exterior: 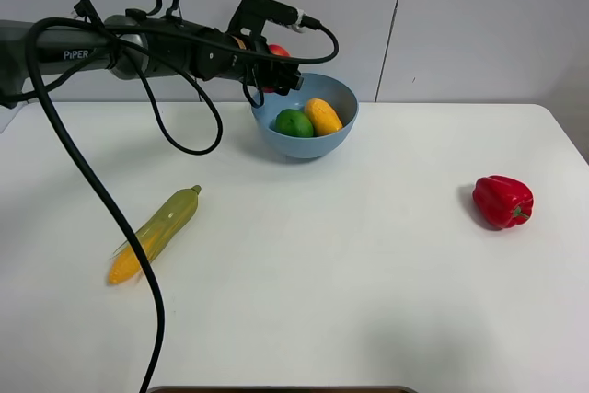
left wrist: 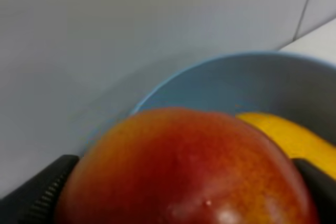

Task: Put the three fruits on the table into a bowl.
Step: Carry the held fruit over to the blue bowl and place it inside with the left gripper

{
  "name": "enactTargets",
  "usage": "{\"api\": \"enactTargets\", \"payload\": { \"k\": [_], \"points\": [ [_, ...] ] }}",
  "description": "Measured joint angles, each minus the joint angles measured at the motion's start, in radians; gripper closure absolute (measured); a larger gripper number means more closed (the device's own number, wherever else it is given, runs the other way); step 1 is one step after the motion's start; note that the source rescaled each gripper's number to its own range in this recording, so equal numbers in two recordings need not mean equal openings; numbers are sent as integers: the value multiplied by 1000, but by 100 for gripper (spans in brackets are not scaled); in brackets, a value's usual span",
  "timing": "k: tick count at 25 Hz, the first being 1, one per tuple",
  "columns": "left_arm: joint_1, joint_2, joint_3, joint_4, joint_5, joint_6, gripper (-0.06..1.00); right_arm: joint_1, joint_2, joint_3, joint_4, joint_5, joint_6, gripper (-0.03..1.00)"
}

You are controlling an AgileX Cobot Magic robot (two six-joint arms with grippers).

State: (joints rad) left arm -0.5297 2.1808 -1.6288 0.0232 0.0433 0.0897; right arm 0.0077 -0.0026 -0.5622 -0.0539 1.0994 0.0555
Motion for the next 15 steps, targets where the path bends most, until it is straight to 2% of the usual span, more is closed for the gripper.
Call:
{"api": "enactTargets", "payload": {
  "k": [9, 15],
  "points": [
    [5, 73, 0, 0, -15, 0, 93, 0, 0, 0, 0, 0, 0, -1],
    [-10, 75, 0, 0, -63, -3, 93, 0, 0, 0, 0, 0, 0, -1]
  ]
}}
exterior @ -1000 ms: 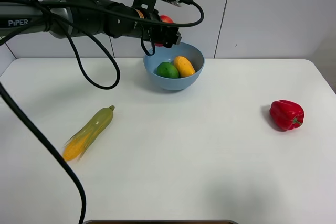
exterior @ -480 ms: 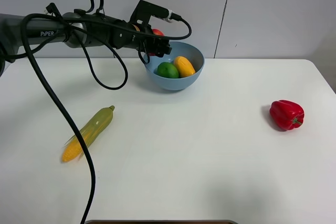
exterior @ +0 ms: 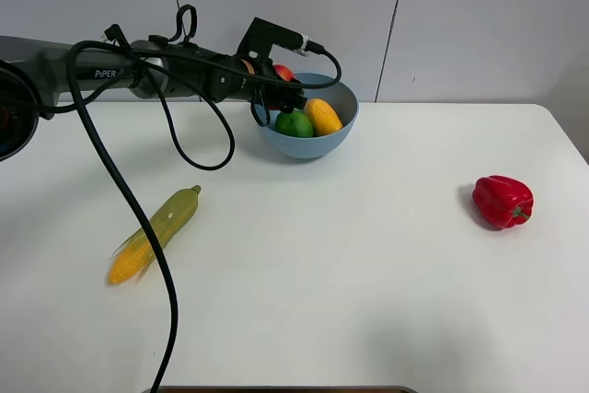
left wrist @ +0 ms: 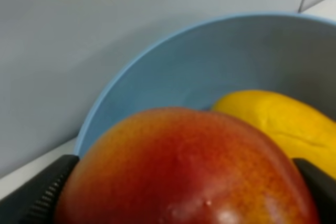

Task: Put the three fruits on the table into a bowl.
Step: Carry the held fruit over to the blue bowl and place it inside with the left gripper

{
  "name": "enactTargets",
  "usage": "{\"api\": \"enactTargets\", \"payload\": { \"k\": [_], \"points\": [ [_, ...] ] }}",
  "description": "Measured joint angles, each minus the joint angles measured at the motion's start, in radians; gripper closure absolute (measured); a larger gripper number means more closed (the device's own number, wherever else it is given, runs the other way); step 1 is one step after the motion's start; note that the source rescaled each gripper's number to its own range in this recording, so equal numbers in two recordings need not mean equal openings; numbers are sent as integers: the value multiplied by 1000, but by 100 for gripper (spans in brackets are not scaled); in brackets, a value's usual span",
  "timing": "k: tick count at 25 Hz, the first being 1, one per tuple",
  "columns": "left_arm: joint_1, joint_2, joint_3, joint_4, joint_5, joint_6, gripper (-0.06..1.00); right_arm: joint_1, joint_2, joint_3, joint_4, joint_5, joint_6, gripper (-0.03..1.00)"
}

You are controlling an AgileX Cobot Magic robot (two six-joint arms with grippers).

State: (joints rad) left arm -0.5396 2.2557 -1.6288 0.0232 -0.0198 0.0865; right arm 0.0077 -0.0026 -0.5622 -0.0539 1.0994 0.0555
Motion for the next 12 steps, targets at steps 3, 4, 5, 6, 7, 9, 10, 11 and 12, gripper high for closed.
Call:
{"api": "enactTargets", "payload": {
  "k": [3, 4, 5, 6, 7, 9, 10, 11, 12],
  "points": [
    [-3, 0, 0, 0, -23, 0, 93, 0, 0, 0, 0, 0, 0, -1],
    [-4, 0, 0, 0, -25, 0, 93, 0, 0, 0, 0, 0, 0, -1],
    [-4, 0, 0, 0, -27, 0, 93, 0, 0, 0, 0, 0, 0, -1],
    [-4, 0, 0, 0, -27, 0, 93, 0, 0, 0, 0, 0, 0, -1],
    [-4, 0, 0, 0, -27, 0, 93, 0, 0, 0, 0, 0, 0, -1],
    [-4, 0, 0, 0, -27, 0, 93, 0, 0, 0, 0, 0, 0, -1],
    [-4, 0, 0, 0, -27, 0, 93, 0, 0, 0, 0, 0, 0, -1],
    [-4, 0, 0, 0, -27, 0, 93, 0, 0, 0, 0, 0, 0, -1],
    [-4, 0, 0, 0, -27, 0, 93, 0, 0, 0, 0, 0, 0, -1]
  ]
}}
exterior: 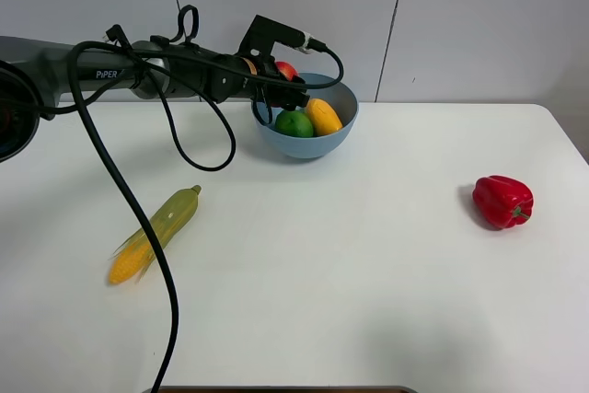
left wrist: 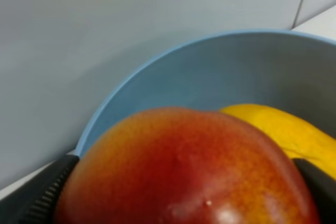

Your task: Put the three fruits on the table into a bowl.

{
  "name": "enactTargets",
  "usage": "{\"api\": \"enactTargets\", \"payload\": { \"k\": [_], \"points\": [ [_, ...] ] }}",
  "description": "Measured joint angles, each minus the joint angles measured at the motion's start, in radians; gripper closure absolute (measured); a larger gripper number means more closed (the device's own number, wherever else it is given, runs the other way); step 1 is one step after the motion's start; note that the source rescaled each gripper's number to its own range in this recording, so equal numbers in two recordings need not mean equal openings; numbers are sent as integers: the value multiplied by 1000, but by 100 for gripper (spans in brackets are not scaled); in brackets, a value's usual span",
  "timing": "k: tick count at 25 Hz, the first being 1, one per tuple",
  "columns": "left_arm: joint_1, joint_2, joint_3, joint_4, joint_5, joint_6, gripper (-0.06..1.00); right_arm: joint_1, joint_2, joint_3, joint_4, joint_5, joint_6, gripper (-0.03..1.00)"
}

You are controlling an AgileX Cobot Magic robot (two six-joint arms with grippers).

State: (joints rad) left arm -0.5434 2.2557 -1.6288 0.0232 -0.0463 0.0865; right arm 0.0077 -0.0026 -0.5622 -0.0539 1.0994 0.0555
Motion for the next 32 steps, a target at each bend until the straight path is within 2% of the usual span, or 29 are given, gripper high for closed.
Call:
{"api": "enactTargets", "payload": {
  "k": [7, 9, 10, 14, 16, 18, 22, 32],
  "points": [
    [0, 0, 0, 0, 0, 0, 93, 0, 0, 0, 0, 0, 0, -1],
    [0, 0, 0, 0, -2, 0, 87, 0, 0, 0, 0, 0, 0, -1],
    [0, 0, 0, 0, -3, 0, 81, 0, 0, 0, 0, 0, 0, -1],
    [0, 0, 0, 0, -1, -4, 38, 0, 0, 0, 0, 0, 0, -1],
    [0, 0, 0, 0, 3, -4, 24, 0, 0, 0, 0, 0, 0, -1],
    [0, 0, 0, 0, 5, -4, 15, 0, 0, 0, 0, 0, 0, -1],
    [0, -4, 0, 6, 20, 17, 10, 0, 0, 0, 0, 0, 0, -1],
    [0, -164, 0, 53, 221, 49, 10, 0, 0, 0, 0, 0, 0, -1]
  ]
}}
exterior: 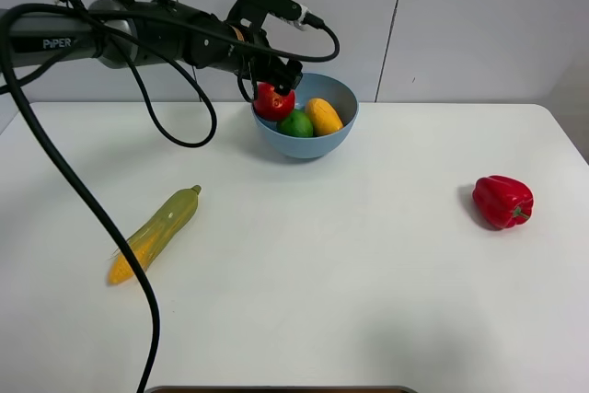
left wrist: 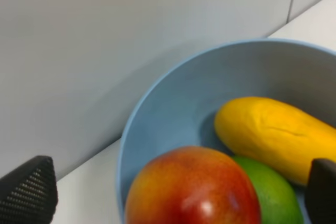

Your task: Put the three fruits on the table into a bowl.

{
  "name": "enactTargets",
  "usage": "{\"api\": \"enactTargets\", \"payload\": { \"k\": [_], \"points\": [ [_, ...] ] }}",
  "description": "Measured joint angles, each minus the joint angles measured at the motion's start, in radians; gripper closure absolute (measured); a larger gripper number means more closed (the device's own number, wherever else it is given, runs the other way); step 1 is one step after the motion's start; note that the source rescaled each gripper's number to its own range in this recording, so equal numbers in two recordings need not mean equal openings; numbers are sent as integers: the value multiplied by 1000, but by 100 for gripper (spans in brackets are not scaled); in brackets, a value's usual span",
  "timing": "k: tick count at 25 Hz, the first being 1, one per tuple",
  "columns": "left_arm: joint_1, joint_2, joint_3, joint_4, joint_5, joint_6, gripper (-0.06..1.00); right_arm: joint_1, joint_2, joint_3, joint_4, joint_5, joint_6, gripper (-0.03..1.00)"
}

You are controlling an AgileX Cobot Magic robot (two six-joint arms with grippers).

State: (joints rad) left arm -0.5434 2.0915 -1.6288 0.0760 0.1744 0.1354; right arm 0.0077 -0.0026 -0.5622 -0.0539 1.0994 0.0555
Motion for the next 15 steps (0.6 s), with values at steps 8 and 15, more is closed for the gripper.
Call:
{"api": "enactTargets", "payload": {
  "k": [8, 15],
  "points": [
    [34, -186, 0, 2, 273, 0, 10, 0, 0, 0, 0, 0, 0, -1],
    [132, -347, 0, 7, 513, 26, 10, 0, 0, 0, 0, 0, 0, -1]
  ]
}}
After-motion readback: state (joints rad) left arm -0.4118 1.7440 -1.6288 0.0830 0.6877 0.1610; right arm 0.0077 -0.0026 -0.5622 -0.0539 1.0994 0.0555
